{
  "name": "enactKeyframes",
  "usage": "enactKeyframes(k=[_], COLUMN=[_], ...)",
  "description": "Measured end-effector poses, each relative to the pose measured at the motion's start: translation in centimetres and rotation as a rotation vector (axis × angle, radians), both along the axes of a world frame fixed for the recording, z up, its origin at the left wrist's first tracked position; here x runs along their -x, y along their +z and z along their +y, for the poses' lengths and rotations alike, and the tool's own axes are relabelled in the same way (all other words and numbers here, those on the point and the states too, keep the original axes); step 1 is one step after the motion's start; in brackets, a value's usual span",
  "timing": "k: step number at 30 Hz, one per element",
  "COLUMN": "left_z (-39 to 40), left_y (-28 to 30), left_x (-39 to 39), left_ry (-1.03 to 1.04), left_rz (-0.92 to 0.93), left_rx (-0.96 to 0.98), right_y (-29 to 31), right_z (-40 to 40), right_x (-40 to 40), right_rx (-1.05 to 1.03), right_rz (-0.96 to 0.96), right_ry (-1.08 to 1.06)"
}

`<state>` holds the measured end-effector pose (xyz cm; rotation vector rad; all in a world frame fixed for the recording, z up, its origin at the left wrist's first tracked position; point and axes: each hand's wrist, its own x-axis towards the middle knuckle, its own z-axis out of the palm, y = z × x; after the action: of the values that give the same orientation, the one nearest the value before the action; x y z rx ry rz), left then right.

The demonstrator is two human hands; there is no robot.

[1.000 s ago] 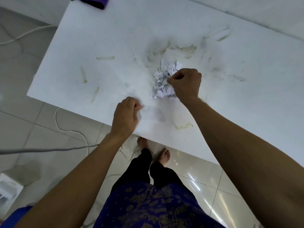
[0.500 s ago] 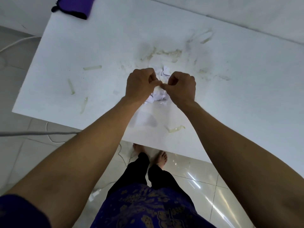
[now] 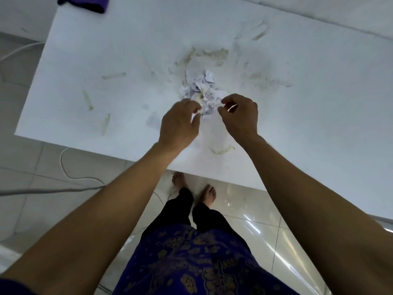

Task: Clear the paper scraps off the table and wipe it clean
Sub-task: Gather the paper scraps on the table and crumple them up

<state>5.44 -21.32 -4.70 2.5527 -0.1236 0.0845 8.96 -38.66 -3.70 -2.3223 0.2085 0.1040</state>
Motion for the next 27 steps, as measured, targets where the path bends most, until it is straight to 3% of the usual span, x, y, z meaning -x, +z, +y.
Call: enactKeyframes(k=[6,11,21,27], left_z=[-0.6,-1.7,-0.1,4.0], left_y=[-2.6,-3.3,-2.5,-1.7], left_x=[7.1,9.6,10.9,9.9], left_ry=[-0.01,-0.147,-0.087,0.067], left_rz=[0.111,0.225,0.287,0.233], left_rx=[-0.016,-0.13,-0.105,-0.053], right_y=[-2.1,-3.8,-4.0,-1.0], right_z=[-3.0,-2.7,-1.2,3.4], right_x=[8.9,13.3,10.9,10.4], right_rx=[0.215,0.275,0.167,-0.221], right_rz=[0.094,0.097,0.114,0.016], right_ry=[-0.067,0.072,0.002,0.029])
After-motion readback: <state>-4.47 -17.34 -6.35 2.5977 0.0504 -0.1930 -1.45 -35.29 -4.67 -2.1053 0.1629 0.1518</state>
